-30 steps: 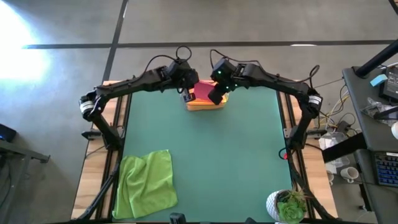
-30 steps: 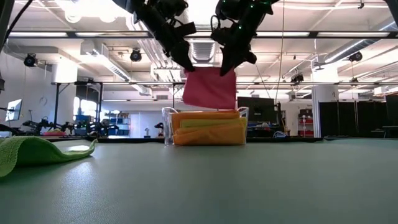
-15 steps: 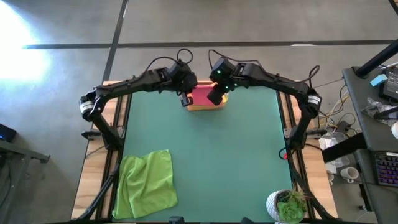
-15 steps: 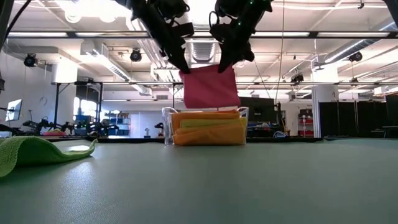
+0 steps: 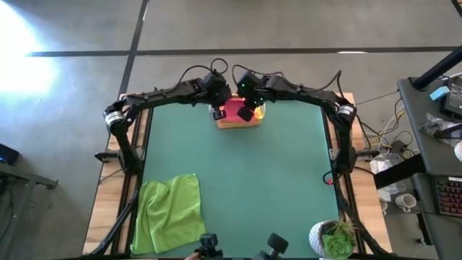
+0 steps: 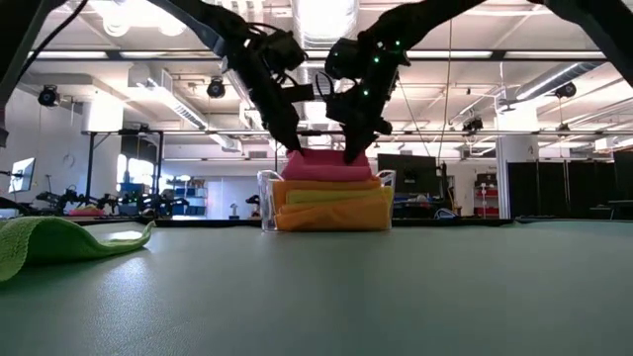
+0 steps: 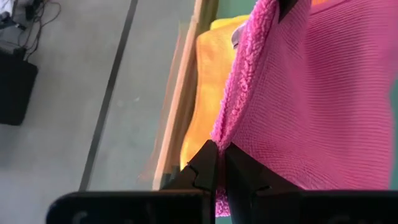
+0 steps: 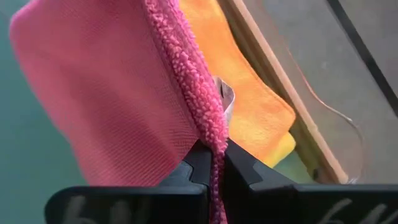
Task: Fold microfiber towels
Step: Stack the pink microfiber towel on top of the orange microfiber towel, then fold the green microfiber towel
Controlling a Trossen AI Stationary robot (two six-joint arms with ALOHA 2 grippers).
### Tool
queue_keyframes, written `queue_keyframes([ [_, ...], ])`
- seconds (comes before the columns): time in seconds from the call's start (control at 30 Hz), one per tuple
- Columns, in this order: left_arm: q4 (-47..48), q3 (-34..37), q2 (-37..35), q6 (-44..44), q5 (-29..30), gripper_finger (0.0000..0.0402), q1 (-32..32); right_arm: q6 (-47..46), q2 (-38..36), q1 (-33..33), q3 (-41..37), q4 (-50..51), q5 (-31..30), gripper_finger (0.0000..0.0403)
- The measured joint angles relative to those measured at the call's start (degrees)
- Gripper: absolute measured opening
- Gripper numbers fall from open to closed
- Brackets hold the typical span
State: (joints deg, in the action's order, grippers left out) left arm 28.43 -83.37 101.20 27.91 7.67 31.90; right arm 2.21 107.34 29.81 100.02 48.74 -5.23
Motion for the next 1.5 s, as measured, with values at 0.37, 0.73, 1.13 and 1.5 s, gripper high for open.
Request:
queue_keyframes([
  [0.37,-4.7,0.0,2.7,0.1,0.5,0.0002,2.5,1.5,1.3,3.3,0.0,-4.5,2.0,0.0012],
  [0.73,-4.8,0.0,2.6,1.5,1.2,0.0054,2.6,2.2,4.2,3.3,-0.1,-3.5,2.3,0.008],
  [1.13,-5.3,-0.2,1.0,1.6,7.7,0.0169,2.6,2.3,-2.3,4.8,-0.1,-1.9,2.2,0.0128],
  [1.5,5.9,-1.4,-7.4,-5.0,10.6,0.0182,2.1,2.7,-9.7,5.5,0.0,-0.7,2.7,0.011],
])
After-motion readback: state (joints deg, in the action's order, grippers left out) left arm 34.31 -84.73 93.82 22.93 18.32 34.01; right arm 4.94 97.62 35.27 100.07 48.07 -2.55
